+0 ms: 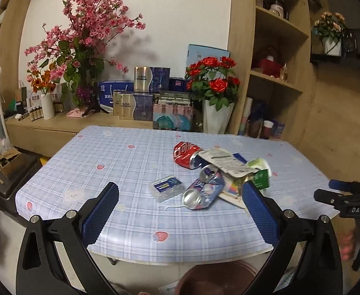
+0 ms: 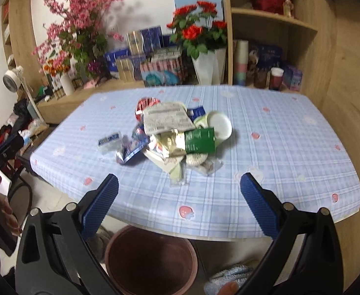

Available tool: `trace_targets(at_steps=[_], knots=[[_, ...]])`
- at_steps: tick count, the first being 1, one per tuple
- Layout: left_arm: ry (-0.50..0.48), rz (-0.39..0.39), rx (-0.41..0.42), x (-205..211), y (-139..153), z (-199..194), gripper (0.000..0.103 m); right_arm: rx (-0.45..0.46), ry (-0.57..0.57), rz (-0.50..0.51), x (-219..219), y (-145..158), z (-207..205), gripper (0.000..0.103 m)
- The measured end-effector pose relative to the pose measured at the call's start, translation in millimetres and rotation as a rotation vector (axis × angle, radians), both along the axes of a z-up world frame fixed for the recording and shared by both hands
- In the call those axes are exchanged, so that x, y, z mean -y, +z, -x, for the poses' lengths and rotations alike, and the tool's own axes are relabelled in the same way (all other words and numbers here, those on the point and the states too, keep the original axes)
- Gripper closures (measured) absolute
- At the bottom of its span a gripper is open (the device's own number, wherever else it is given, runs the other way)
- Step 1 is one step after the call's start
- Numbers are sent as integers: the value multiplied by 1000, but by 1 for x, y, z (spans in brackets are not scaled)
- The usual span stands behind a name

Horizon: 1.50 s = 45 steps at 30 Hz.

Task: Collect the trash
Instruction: 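Reach the left tool to the blue-and-white wrapper and close on it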

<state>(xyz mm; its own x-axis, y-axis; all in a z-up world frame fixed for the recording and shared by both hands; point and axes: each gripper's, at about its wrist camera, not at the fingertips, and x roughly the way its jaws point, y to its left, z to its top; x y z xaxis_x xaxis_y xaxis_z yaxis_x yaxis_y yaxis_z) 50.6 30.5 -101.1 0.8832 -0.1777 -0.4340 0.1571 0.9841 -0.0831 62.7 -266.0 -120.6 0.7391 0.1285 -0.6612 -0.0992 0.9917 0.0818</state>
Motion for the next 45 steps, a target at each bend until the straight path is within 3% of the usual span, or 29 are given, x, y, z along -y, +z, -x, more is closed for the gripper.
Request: trace_targets(at_steps=[5, 8, 11, 19, 22, 26, 30, 35, 37, 38, 39, 42, 44, 45], knots=[[-29, -53, -73, 4, -24, -23, 5, -41, -3, 116, -4, -23, -11, 5], [-26, -141, -117, 14, -37, -36, 5, -77, -21, 91, 2, -35, -21, 5], [-14, -293, -119, 32, -50, -47, 5, -115, -36, 60, 8, -49, -32, 6], [-91, -376, -150, 63, -79, -88, 5, -170, -16, 25, 12, -71, -58, 6], [-137, -444, -142, 88, -92, -111, 5, -185, -14, 6, 16, -78, -68, 6], [-176, -632, -112, 125, -116, -137, 5, -197, -32, -31, 26, -86, -80, 6], [-161, -686, -118, 138, -134, -160, 5, -200, -44, -31, 32, -93, -92, 6], [-189, -679, -148, 140, -147, -174, 7, -202, -41, -31, 37, -99, -102, 6], [-200, -680, -158, 140, -148, -174, 30, -203, -44, -47, 39, -100, -107, 6], [-209, -675, -172, 139, -148, -174, 50, -200, -38, -48, 39, -100, -108, 6], [-224, -651, -191, 136, -146, -173, 62, -191, -28, -38, 38, -99, -110, 6], [-215, -614, -170, 125, -139, -166, 68, -158, 14, 25, 28, -95, -116, 6], [-206, -572, -156, 114, -131, -163, 92, -150, 45, 61, 21, -92, -123, 6], [-189, -557, -154, 109, -127, -163, 93, -149, 72, 80, 15, -91, -128, 6]])
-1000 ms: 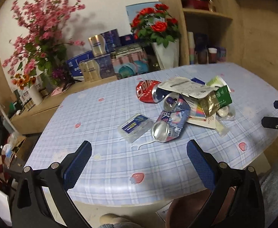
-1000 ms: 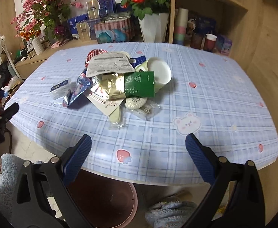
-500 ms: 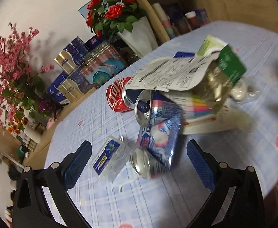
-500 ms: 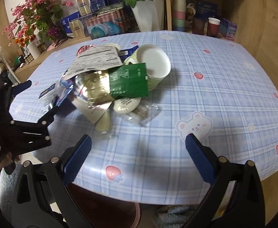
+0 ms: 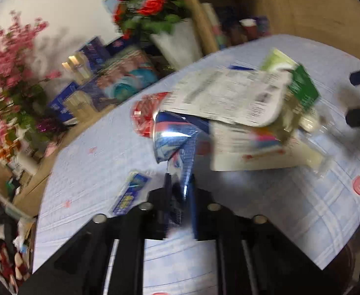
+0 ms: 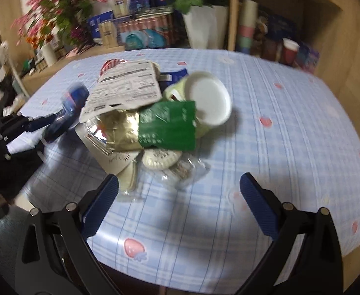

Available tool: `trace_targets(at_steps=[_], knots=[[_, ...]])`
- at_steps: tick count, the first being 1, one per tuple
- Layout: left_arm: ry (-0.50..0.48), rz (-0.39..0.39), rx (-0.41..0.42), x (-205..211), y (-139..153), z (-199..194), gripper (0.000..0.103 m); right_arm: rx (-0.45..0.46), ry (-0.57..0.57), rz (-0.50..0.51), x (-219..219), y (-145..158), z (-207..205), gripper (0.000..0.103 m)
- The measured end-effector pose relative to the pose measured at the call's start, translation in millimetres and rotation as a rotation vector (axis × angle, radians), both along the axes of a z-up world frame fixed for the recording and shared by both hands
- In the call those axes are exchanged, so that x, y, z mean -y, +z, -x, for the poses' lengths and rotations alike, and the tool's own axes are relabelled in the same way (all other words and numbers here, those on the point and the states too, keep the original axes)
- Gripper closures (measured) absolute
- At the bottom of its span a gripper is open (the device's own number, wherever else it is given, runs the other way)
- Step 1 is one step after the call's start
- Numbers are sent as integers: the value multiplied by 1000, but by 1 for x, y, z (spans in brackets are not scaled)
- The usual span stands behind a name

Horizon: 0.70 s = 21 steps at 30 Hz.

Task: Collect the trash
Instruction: 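Reach the left tool to the blue-and-white wrapper and close on it, then lift the wrapper with the left tool while the right tool grasps the paper packet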

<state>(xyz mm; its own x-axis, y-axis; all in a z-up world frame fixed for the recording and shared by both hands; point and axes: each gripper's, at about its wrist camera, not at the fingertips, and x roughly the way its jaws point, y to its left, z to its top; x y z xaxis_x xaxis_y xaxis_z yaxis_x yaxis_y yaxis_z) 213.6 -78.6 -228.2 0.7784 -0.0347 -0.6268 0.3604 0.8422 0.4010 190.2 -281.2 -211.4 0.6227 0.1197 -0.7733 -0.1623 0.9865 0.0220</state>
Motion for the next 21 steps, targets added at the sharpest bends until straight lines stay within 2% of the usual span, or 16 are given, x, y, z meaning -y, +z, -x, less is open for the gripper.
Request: trace_targets(at_steps=[5, 10, 15, 21], knots=[[75, 246, -68, -43, 27, -15, 98, 38, 79, 100, -19, 5, -11, 6], [112, 407, -99, -69, 41, -15, 98, 63, 156, 140, -40, 8, -23, 10], [134, 490, -110, -79, 50, -13, 98, 115, 262, 403, -80, 3, -43, 16], [153, 527, -94, -86, 58, -6, 98, 123, 332, 490, -111, -2, -74, 19]])
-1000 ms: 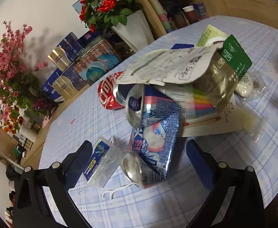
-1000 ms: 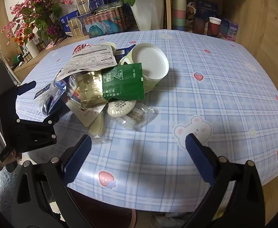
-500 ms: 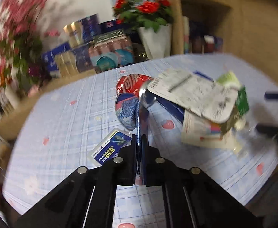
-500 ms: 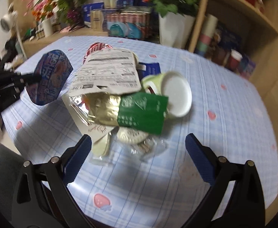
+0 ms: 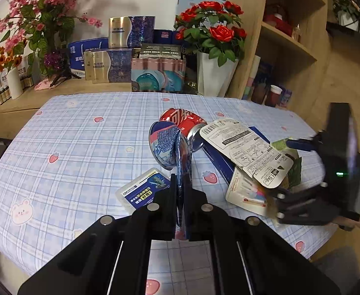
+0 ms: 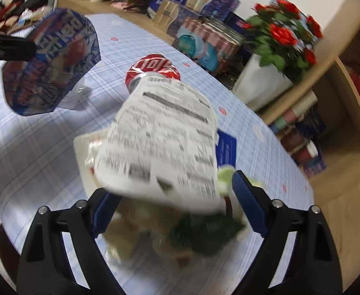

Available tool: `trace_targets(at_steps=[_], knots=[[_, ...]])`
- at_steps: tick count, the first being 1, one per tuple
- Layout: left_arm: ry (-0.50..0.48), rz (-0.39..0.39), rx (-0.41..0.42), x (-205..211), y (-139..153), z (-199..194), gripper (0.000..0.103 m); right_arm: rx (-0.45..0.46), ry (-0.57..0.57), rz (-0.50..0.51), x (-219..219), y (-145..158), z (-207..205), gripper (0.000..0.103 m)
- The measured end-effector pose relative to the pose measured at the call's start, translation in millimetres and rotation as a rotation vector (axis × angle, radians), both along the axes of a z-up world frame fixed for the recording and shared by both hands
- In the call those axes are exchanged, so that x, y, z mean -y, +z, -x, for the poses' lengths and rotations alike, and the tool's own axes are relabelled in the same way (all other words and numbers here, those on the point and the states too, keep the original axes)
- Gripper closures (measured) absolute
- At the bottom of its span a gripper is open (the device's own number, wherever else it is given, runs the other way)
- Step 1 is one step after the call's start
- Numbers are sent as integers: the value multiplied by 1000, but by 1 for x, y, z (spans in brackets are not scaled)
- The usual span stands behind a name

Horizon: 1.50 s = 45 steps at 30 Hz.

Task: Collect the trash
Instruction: 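Lift the wrapper with the left tool while the right tool grasps the paper packet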

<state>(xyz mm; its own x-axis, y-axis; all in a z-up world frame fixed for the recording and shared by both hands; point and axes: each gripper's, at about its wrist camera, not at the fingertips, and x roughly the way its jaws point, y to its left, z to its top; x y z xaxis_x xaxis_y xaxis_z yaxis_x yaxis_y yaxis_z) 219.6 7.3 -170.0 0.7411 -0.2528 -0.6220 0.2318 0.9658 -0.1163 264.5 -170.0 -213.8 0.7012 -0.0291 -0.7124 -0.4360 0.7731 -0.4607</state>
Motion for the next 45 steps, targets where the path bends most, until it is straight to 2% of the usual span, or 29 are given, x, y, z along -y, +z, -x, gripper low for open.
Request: trace_targets(at_steps=[2, 3, 6, 7, 11, 16, 25, 33, 38, 45], knots=[[6, 0, 10, -3, 2, 4, 98, -8, 14, -5, -6, 4, -7, 33], [8, 1, 13, -6, 2, 6, 98, -27, 16, -19, -7, 7, -11, 47], [17, 13, 22, -12, 6, 12, 98, -48, 19, -115, -3, 26, -16, 70], [21, 22, 26, -14, 8, 14, 98, -46, 15, -154, 0, 35, -17, 75], [30, 47, 38, -19, 16, 19, 98, -26, -12, -298, 18, 64, -20, 76], [33, 65, 46, -19, 24, 23, 98, -7, -62, -393, 37, 88, -26, 96], [25, 70, 87, -17, 44, 39, 98, 65, -104, -503, 59, 114, -16, 98], [19, 74, 113, -19, 63, 55, 98, 146, -89, -575, 69, 152, 16, 98], [9, 72, 111, -19, 74, 69, 98, 155, -99, -630, 77, 164, 43, 98], [-4, 78, 106, -21, 81, 96, 98, 115, -82, -685, 83, 172, 88, 98]])
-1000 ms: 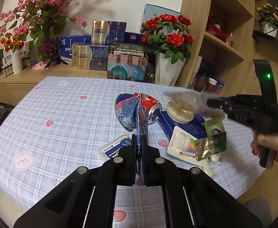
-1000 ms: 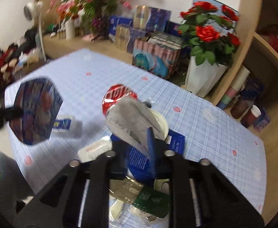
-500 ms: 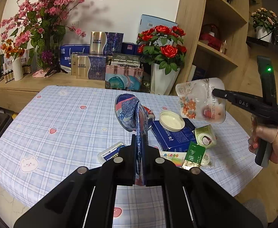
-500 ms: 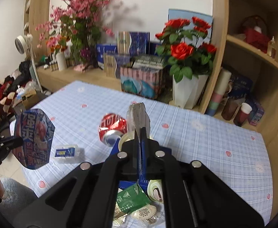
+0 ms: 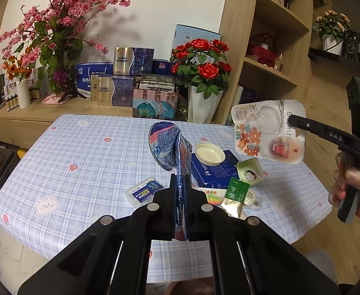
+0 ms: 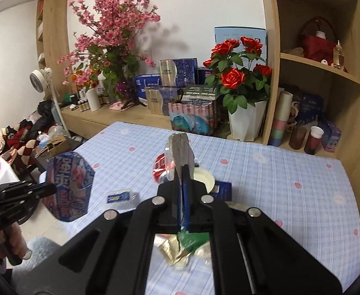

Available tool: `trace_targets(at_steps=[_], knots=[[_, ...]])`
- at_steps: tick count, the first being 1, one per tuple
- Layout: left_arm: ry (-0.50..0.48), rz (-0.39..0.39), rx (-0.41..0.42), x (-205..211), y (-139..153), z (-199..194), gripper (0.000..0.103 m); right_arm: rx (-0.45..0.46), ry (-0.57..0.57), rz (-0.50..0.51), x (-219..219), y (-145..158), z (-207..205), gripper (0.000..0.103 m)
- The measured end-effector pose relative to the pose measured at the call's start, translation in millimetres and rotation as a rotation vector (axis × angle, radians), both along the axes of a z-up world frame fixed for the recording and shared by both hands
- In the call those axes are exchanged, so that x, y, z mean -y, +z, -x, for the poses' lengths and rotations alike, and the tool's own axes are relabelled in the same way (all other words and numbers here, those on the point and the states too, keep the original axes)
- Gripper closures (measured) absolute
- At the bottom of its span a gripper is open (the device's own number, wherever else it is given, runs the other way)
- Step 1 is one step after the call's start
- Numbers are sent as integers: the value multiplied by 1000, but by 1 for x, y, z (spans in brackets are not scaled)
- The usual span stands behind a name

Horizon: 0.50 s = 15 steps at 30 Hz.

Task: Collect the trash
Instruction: 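Lift the wrapper with the left tool while the right tool grasps the paper packet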

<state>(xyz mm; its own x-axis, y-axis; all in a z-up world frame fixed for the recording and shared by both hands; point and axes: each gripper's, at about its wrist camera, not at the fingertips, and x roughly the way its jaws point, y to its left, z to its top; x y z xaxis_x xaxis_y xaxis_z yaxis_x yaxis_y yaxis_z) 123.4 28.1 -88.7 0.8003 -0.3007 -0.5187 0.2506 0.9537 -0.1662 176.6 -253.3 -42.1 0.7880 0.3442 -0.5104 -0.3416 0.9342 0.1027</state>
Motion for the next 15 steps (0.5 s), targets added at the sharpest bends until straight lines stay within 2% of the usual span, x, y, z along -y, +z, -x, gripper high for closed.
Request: trace_targets(at_steps=[5, 15], knots=[[-1, 11, -8, -1, 3, 21, 98, -41, 8, -28, 2, -5, 35, 98], [-3, 31, -11, -5, 3, 75, 98, -128, 16, -70, 1, -34, 107, 98]])
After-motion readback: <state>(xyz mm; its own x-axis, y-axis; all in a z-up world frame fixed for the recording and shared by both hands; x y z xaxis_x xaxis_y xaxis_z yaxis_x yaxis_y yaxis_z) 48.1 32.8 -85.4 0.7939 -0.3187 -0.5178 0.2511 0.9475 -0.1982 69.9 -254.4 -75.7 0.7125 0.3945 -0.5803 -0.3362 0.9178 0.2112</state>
